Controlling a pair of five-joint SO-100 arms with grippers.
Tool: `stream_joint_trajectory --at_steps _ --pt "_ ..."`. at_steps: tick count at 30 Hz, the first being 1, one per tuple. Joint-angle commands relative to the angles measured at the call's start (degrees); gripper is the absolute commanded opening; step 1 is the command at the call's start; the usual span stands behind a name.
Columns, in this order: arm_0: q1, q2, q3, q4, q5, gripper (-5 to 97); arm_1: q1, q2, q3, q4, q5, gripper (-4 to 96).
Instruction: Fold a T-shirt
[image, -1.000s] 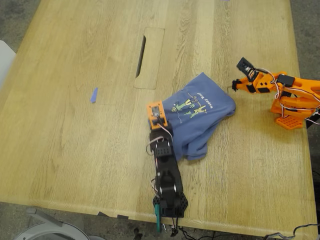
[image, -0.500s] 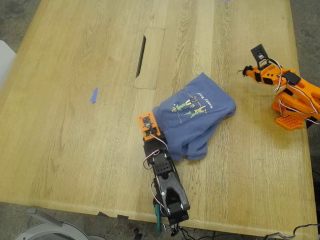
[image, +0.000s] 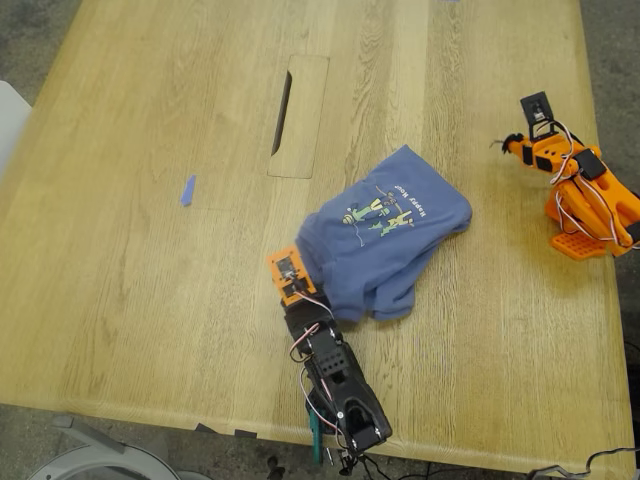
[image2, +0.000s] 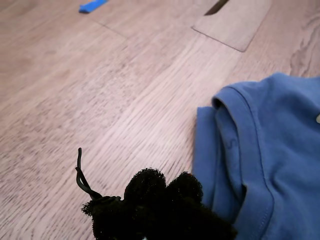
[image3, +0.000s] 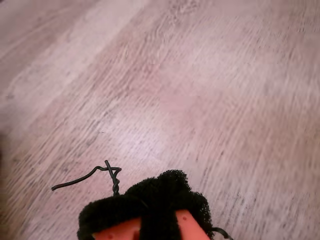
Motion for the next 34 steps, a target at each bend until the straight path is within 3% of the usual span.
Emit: stream_joint_trajectory --at_steps 1,8,17,23,34 --pt "-2.2 1.7 -1.0 0.4 -0.2 0 0.5 0.5 2.6 -2.3 -0.2 0.0" --pt "-9.4 5.0 -1.0 2.5 -1.8 0 4.2 0.5 5.3 -6.5 -0.6 0.0" --pt "-9.7 10.4 -1.1 6.2 -2.8 0 5.6 0.5 7.8 -7.7 -1.0 0.0" --pt "-19.9 10.4 -1.1 7.2 -3.3 0 5.2 0.5 7.9 -7.3 -2.4 0.0" --pt "-20.1 10.4 -1.1 17.3 -5.2 0 12.2 0.6 8.0 -1.2 -3.3 0.0"
